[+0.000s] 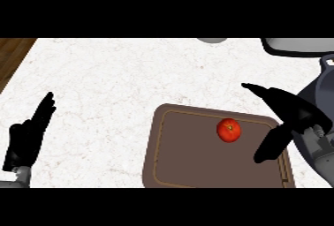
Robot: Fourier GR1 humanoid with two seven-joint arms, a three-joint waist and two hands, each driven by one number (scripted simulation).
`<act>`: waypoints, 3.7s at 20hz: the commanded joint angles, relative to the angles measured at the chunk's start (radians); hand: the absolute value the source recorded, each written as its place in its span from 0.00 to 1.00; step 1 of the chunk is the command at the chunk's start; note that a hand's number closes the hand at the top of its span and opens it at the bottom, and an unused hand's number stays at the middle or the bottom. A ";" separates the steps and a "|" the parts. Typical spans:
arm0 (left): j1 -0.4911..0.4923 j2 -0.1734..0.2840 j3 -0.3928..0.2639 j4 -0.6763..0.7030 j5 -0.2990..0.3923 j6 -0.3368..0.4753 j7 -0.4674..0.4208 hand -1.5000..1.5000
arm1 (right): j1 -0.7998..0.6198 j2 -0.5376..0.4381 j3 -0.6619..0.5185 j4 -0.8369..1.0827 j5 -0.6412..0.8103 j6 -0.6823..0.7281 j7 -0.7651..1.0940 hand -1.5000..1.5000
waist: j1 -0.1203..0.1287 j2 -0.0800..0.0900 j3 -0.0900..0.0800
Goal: Pick the tomato from the tray and place it in the pot
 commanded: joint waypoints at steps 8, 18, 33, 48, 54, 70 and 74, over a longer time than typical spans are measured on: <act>-0.028 -0.031 0.062 0.048 -0.011 -0.030 0.002 0.50 | -0.174 0.212 0.061 0.249 0.050 0.142 0.107 0.00 | -0.025 -0.002 0.001; 0.023 -0.035 0.092 0.025 -0.029 -0.086 -0.019 0.50 | -0.154 0.280 0.074 0.330 0.137 0.197 0.102 0.00 | -0.028 -0.003 0.002; 0.081 -0.091 0.127 -0.065 -0.109 -0.099 0.016 0.50 | -0.079 0.420 0.042 0.467 0.373 0.146 0.000 0.00 | -0.028 -0.003 0.002; 0.068 -0.132 0.215 -0.054 -0.136 -0.174 0.002 0.50 | -0.041 0.458 -0.038 0.513 0.538 0.255 -0.209 1.00 | -0.028 -0.004 0.002; 0.054 -0.168 0.225 -0.056 -0.183 -0.189 0.020 0.50 | -0.034 0.489 -0.124 0.425 0.578 0.334 -0.175 1.00 | -0.031 -0.004 0.002; 0.153 -0.155 0.293 -0.027 -0.153 -0.127 0.015 0.50 | 0.292 -0.080 -0.102 -0.496 0.558 0.130 -0.969 1.00 | -0.200 -0.055 0.014; 0.158 -0.159 0.301 -0.047 -0.143 -0.125 0.018 0.50 | 0.370 -0.081 -0.335 -0.551 0.474 0.014 -1.044 1.00 | -0.216 -0.046 0.017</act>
